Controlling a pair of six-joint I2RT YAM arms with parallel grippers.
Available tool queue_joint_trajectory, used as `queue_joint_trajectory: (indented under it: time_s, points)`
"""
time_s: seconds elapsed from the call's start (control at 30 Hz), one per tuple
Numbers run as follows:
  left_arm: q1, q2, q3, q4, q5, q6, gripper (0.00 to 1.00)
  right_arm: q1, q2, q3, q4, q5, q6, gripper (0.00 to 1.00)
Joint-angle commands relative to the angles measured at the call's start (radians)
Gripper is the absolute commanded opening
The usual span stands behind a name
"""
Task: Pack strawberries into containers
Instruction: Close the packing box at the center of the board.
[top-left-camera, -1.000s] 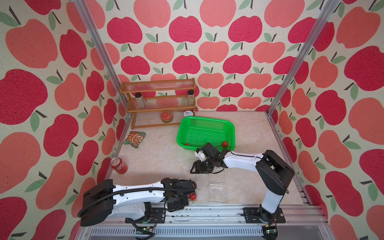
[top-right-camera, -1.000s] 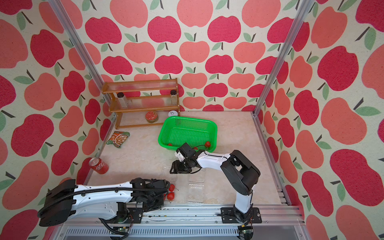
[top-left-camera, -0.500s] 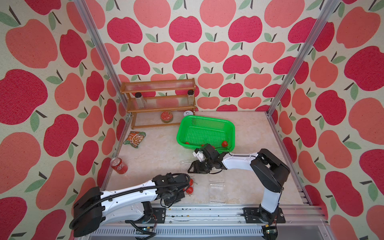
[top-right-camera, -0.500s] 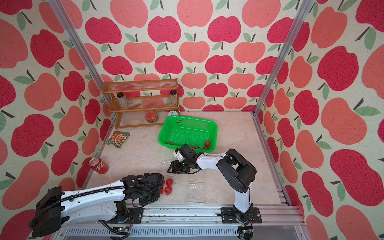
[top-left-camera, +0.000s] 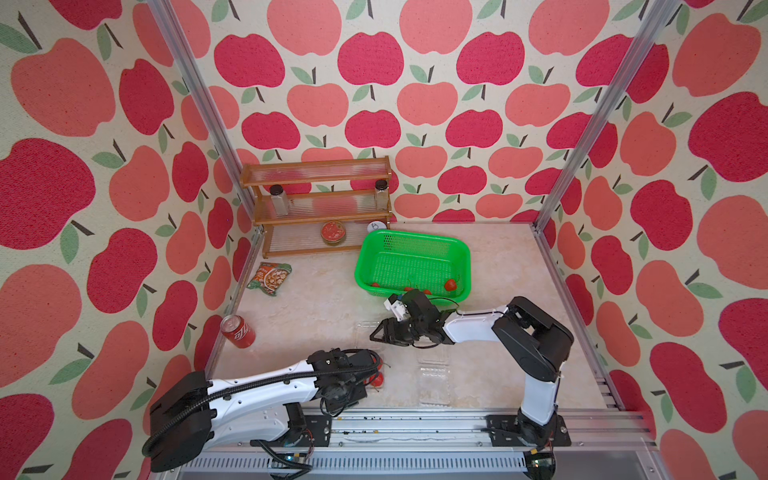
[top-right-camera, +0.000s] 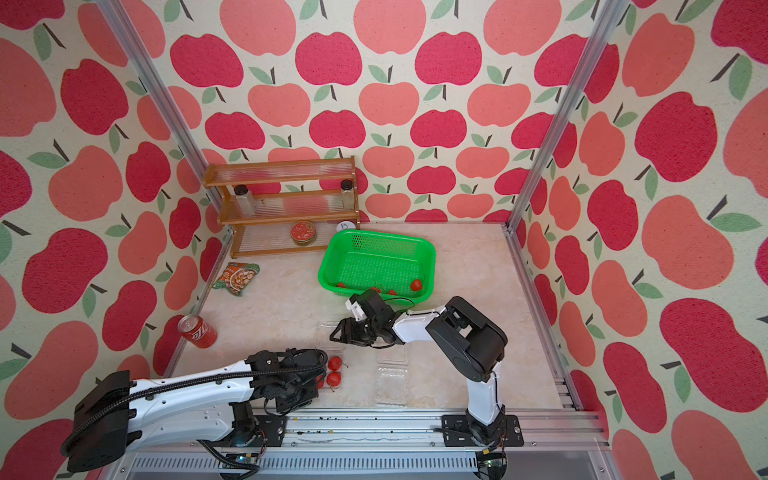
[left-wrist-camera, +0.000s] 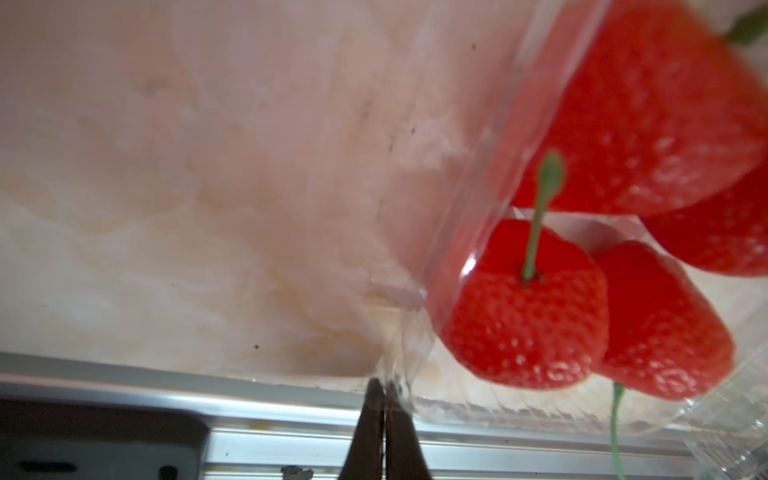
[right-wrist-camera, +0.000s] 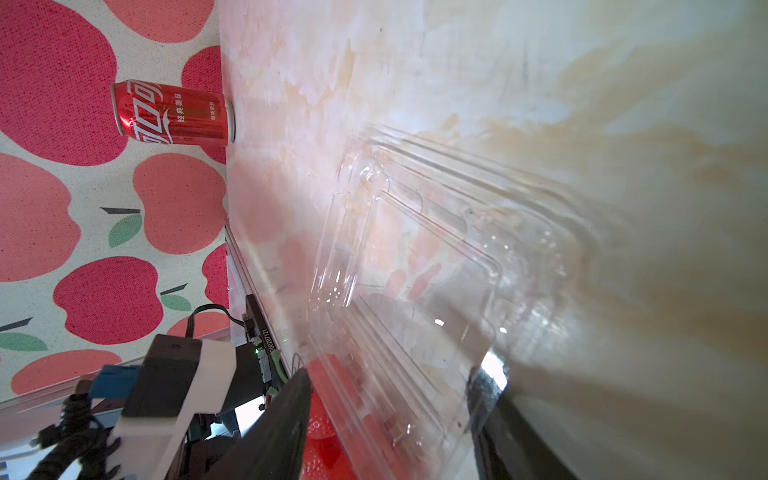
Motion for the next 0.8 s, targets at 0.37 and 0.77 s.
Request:
queue_joint_trajectory:
  time_s: [0.37,0.77]
  points:
    - [0.039,-0.055,-0.023,-0.084,-0.046,-0.083,0.00,0.026,0.146,-0.029,0.389,0.037,0.180,0.62]
    - [0.040,-0.022,0.004,-0.080,-0.060,-0.075,0.00,0.041,0.086,-0.083,0.462,0.070,0.138,0.57]
